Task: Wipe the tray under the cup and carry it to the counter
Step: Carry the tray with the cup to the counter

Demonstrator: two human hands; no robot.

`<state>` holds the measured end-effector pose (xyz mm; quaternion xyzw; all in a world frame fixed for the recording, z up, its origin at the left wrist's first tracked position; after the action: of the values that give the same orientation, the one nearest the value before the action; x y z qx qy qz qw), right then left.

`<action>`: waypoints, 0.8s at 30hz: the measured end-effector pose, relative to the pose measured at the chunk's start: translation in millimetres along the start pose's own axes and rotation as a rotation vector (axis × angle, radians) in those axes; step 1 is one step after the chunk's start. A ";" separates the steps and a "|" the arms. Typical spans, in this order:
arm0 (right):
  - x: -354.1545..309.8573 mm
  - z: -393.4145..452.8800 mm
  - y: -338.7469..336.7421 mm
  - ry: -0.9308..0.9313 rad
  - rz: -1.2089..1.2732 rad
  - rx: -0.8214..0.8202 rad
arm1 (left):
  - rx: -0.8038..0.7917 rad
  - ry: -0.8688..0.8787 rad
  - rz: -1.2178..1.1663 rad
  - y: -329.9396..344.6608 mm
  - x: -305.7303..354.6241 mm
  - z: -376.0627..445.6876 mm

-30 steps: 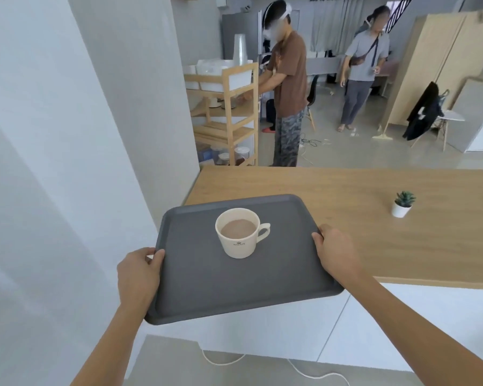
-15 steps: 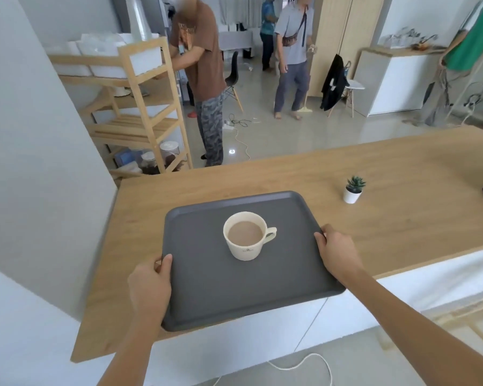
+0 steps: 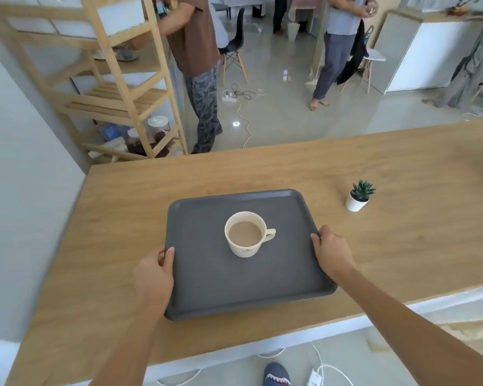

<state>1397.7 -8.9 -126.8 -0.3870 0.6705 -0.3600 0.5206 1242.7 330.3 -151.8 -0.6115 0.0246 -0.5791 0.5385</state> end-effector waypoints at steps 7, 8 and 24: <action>2.4 64.3 4.3 -0.028 -0.074 -0.087 | -0.016 -0.081 0.023 46.0 5.9 19.0; 2.1 71.2 5.6 -0.026 -0.084 -0.093 | -0.017 -0.086 0.040 50.3 6.1 22.1; -15.6 117.7 21.2 -0.051 -0.207 -0.066 | -0.037 -0.093 0.225 77.5 3.1 59.9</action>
<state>1512.1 5.0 -162.5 -0.4800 0.6250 -0.3796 0.4846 1333.8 333.6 -187.9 -0.6410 0.0787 -0.4856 0.5891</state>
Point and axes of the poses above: each hand's wrist, its own z-axis towards the middle knuckle, its own y-axis out of the palm, x = y × z, the point moved 1 cm from there along z, towards the middle knuckle, and after that the axes turned 13 degrees about y, right-handed, at the moved point
